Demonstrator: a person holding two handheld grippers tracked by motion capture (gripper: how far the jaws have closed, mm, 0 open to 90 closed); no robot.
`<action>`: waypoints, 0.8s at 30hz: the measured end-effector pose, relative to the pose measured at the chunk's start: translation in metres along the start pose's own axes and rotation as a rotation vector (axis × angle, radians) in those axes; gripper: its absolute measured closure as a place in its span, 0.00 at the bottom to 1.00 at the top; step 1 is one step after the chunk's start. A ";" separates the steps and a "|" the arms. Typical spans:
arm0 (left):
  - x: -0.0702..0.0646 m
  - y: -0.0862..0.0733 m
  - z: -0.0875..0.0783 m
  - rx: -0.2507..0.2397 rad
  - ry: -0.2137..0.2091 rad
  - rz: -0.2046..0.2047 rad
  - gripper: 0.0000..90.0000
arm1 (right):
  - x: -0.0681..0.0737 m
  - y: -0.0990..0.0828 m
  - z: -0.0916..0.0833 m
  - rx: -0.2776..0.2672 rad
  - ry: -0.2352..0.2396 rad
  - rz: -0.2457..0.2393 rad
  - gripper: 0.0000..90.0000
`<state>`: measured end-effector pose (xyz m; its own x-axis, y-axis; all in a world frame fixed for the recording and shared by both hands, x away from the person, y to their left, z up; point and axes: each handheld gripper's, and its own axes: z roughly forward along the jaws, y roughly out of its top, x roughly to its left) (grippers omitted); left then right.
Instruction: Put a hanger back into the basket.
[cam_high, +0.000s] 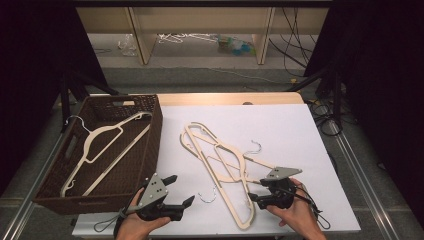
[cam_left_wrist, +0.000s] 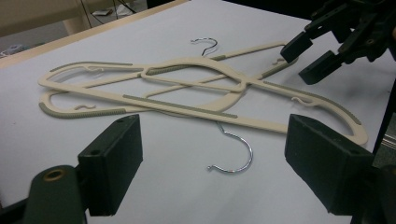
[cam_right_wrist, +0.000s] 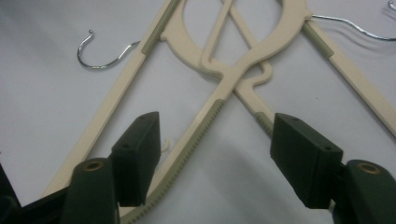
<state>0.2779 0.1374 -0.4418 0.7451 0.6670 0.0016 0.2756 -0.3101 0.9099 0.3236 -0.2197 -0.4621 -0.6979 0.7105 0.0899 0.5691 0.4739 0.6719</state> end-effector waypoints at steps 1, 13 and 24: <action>0.000 0.000 0.000 0.001 -0.003 0.004 0.21 | 0.000 0.001 0.004 0.001 -0.005 -0.024 0.42; 0.003 -0.004 -0.001 0.010 0.003 -0.001 0.22 | 0.004 0.017 0.035 0.086 -0.037 -0.038 0.60; 0.003 -0.007 0.002 0.023 -0.003 0.002 0.22 | 0.004 0.021 0.036 0.145 -0.058 -0.059 0.72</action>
<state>0.2794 0.1401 -0.4491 0.7473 0.6645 0.0022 0.2879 -0.3268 0.9002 0.3484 -0.1880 -0.4746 -0.7084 0.7058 0.0081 0.5875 0.5832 0.5609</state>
